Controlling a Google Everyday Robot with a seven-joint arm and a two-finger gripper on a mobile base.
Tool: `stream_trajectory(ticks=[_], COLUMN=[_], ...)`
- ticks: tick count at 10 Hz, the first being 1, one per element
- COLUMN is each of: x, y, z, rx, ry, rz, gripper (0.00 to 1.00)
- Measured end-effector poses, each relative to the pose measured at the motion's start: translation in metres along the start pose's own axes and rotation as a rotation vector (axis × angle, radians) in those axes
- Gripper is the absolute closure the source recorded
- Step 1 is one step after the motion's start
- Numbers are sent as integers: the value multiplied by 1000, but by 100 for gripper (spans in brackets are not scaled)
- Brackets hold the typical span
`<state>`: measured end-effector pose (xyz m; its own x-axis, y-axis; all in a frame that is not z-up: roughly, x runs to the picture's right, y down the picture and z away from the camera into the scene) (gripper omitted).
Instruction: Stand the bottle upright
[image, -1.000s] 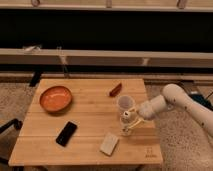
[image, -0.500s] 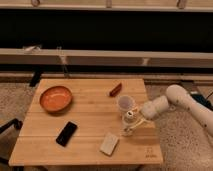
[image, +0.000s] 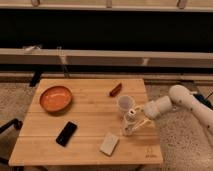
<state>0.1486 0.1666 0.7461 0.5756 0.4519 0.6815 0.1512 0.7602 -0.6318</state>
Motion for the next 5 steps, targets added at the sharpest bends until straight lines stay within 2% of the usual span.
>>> stream_trajectory(ticks=[5], x=[-1], y=[-2], z=[-3], rx=[15], ry=[44], rz=[-22], gripper=[33])
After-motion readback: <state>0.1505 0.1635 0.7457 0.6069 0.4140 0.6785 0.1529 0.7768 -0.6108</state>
